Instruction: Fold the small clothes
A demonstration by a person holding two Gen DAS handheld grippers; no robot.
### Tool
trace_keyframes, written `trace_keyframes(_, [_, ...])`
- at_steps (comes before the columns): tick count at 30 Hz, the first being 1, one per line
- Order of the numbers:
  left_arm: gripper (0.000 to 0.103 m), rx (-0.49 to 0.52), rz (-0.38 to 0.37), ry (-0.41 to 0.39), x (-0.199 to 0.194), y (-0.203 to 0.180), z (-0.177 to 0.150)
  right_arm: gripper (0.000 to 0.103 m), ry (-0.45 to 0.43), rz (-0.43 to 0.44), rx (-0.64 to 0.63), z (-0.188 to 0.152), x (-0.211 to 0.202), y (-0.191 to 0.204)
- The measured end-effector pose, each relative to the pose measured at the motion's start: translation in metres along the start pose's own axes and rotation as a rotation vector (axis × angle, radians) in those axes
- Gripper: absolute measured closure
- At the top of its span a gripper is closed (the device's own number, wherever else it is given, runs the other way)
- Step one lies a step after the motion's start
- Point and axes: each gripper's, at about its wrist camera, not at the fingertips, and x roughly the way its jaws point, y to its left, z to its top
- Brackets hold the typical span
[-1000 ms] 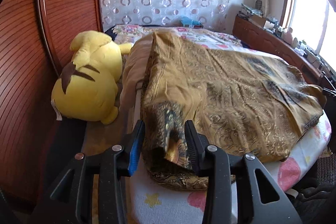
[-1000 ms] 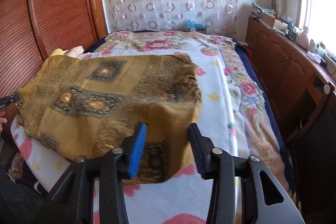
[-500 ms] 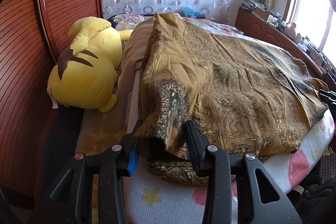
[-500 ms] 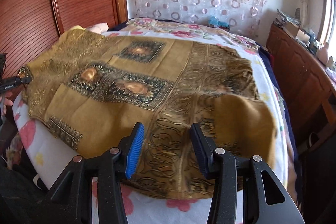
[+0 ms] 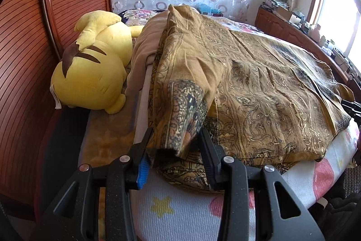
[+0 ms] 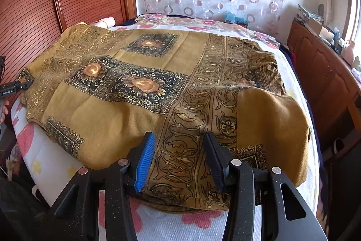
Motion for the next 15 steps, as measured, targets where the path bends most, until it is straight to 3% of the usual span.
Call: trace_keyframes(15, [0.062,-0.030,0.001,-0.006,-0.014,-0.003,-0.017,0.055,-0.007,-0.024,-0.022,-0.003,0.006,0.002])
